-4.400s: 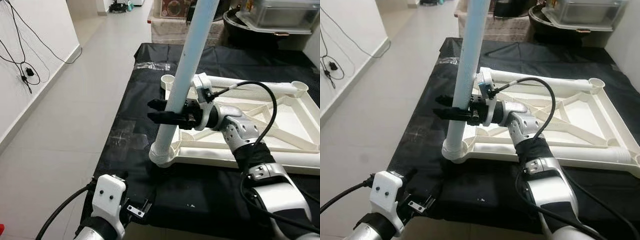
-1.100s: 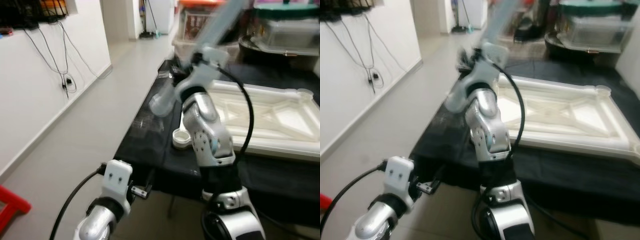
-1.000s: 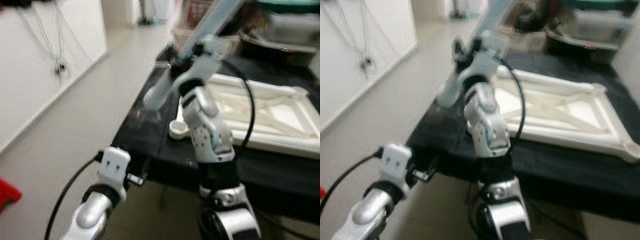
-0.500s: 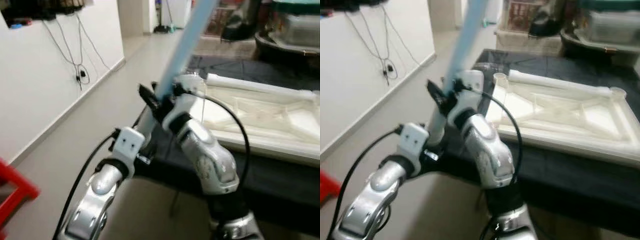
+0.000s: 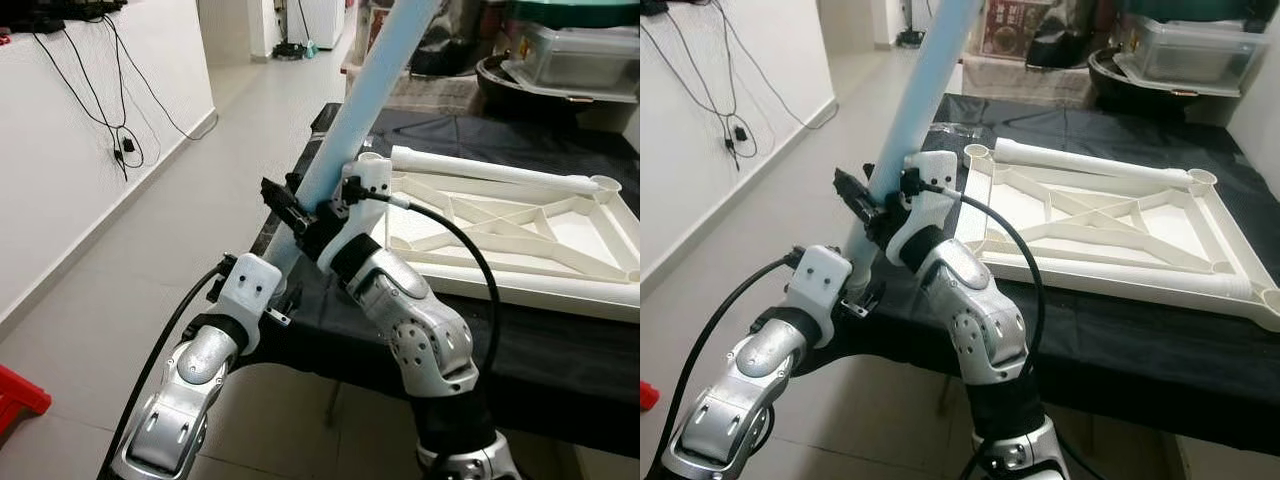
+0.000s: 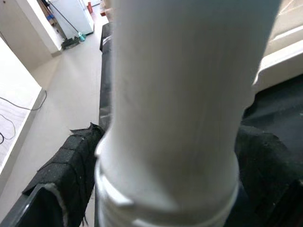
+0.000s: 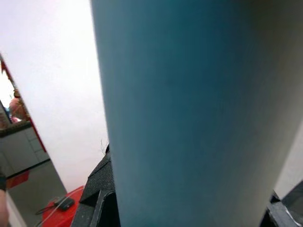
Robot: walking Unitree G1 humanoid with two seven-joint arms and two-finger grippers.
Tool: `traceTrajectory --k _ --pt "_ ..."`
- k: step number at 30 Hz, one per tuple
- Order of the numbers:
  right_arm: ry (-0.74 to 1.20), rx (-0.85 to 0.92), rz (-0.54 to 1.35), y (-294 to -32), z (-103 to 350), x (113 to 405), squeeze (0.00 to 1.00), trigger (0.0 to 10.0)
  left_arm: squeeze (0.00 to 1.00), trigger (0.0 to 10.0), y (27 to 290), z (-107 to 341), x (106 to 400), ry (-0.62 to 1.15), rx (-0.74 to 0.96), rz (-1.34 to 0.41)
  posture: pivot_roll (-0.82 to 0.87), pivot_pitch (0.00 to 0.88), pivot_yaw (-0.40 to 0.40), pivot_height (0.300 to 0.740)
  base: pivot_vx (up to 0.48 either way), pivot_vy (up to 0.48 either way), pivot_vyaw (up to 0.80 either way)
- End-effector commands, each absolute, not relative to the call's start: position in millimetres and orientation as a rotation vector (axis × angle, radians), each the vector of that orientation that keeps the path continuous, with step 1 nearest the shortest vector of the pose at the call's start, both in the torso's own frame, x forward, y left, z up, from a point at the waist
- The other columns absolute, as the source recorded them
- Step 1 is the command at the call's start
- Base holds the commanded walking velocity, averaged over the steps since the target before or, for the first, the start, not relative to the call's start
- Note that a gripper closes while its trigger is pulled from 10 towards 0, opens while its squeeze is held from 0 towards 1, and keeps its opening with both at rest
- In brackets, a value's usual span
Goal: Building children table
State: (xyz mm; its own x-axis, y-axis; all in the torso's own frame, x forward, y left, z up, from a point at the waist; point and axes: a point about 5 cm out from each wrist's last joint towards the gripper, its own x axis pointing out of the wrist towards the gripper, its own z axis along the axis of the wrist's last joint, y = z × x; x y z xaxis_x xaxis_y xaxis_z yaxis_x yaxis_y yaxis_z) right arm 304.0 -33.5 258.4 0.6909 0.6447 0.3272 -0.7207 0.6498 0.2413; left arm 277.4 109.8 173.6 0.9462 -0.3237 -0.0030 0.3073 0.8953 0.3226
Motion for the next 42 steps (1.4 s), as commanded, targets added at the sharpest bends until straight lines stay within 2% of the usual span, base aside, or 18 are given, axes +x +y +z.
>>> traceTrajectory --k 1,15,16,28,29,30,31,33,34,39,42 --pt "-0.227 0.374 0.812 -31.3 260.7 299.7 0.0 10.0 0.0 10.0 108.8 168.0 276.0 -0.034 0.335 -0.333 0.13 0.0 -0.042 0.74 0.0 0.0 0.0" --pt "-0.212 0.376 0.86 -26.9 260.5 293.8 0.0 10.0 0.0 10.0 105.7 165.7 279.7 -0.034 0.329 -0.35 0.13 0.001 -0.039 0.74 0.0 0.0 0.0" --pt "-0.207 0.372 0.865 -26.2 259.4 293.2 0.0 10.0 0.0 0.0 103.8 165.7 280.0 -0.04 0.33 -0.36 0.13 0.003 -0.04 0.74 0.0 0.0 0.0" --pt "-0.192 0.332 0.849 -27.4 254.4 295.9 0.0 10.0 0.0 0.0 105.8 157.0 276.3 -0.036 0.356 -0.371 0.13 0.004 -0.04 0.74 0.0 0.0 0.0" --pt "-0.189 0.322 0.835 -29.0 252.1 297.8 0.0 10.0 0.0 10.0 108.3 154.5 275.1 -0.021 0.355 -0.372 0.13 0.002 -0.042 0.74 0.0 0.0 0.0" --pt "-0.189 0.322 0.835 -29.0 252.1 297.8 0.0 10.0 0.0 10.0 108.3 154.5 275.1 -0.021 0.355 -0.372 0.13 0.002 -0.042 0.74 0.0 0.0 0.0" --pt "-0.185 0.307 0.828 -32.0 248.1 299.9 1.0 10.0 0.0 10.0 112.4 151.7 271.1 -0.005 0.343 -0.389 0.13 0.0 -0.043 0.74 0.0 0.0 0.0" --pt "-0.175 0.297 0.829 -35.4 244.4 301.9 1.0 10.0 0.0 10.0 115.7 148.4 266.5 0.018 0.318 -0.419 0.14 0.0 -0.045 0.74 0.0 0.0 0.0" --pt "-0.168 0.292 0.83 -37.8 242.0 303.2 0.0 10.0 0.0 10.0 117.7 146.4 263.3 0.032 0.3 -0.441 0.14 0.0 -0.046 0.74 0.0 0.0 0.0" --pt "-0.13 0.292 0.892 -45.4 236.8 306.6 0.0 10.0 0.0 10.0 119.3 142.9 249.0 0.075 0.186 -0.576 0.14 0.0 -0.046 0.74 0.0 0.0 0.0" --pt "-0.072 0.308 1.083 -50.6 233.9 301.9 0.0 10.0 0.0 10.0 121.1 139.4 235.9 0.131 0.087 -0.704 0.14 0.0 -0.05 0.74 0.0 0.0 0.0"
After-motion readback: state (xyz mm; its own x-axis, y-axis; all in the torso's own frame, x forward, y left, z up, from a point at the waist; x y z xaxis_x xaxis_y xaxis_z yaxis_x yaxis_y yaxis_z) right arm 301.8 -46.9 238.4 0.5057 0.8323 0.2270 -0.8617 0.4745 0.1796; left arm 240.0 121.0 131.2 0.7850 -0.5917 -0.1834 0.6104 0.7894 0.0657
